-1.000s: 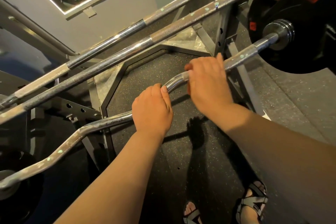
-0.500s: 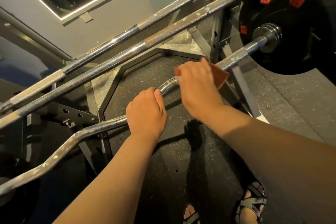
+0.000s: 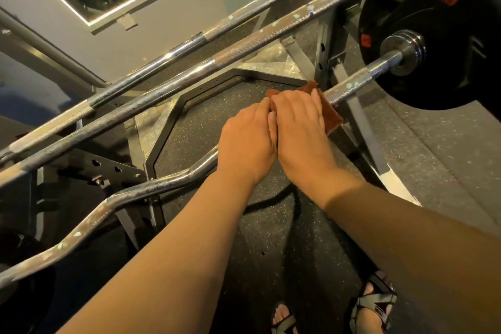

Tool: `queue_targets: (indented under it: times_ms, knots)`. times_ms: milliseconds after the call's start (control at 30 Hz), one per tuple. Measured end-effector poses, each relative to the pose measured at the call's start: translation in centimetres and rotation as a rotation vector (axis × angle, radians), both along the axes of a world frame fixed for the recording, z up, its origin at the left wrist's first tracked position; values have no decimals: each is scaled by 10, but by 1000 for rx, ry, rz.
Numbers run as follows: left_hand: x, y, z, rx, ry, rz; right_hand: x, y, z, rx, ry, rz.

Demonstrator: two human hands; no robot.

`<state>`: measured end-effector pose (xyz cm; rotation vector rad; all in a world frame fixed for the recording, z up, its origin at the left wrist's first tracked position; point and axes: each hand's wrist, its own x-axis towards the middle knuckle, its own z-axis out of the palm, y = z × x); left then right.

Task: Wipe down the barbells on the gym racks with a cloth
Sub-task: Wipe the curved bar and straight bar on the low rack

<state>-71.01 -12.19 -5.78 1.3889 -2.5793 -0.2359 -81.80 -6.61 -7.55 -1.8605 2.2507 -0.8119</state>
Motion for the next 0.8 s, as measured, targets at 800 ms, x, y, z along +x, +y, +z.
queue_targets:
  times_ms: [800]
  knots:
    - [-5,4,-3,-54,-16,49,-122,6,2,40,-211,-221]
